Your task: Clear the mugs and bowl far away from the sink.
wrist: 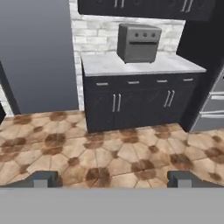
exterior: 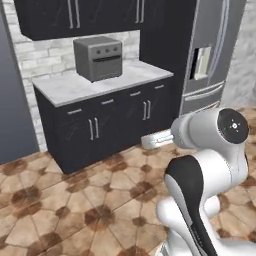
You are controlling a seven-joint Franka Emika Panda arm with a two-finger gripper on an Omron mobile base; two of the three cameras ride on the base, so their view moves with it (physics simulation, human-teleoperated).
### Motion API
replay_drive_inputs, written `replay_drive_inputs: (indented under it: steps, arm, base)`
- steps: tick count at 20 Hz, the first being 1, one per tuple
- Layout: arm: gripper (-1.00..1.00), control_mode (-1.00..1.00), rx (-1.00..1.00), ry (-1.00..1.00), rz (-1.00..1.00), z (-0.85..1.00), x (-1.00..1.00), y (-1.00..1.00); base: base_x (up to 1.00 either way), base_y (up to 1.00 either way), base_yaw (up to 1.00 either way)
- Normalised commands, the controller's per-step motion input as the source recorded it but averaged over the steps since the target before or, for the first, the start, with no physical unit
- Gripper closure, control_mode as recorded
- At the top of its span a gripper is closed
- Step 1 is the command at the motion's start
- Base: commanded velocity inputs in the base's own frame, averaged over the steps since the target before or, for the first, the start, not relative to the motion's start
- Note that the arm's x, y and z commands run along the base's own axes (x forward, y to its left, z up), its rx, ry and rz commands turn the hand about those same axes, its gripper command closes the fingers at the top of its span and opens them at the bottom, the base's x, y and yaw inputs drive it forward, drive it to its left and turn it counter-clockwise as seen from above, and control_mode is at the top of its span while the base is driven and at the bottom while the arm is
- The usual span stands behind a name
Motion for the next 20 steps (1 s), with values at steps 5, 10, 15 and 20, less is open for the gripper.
replay_drive_inputs:
  steps: [5,10,15,20]
  arm:
    - [-1.00,1.00,0.00,0.00,0.00,0.00,0.00,0.00]
    - [-1.00,1.00,0.00,0.00,0.00,0.00,0.00,0.00]
    - [-1.00,1.00,0.00,0.00,0.00,0.00,0.00,0.00]
    - [-1.00,1.00,0.00,0.00,0.00,0.00,0.00,0.00]
  base:
    - [0.69,0.00,0.58]
    - [0.71,0.00,0.57]
    - [0.83,0.00,0.48]
    - [0.77,0.00,0.42]
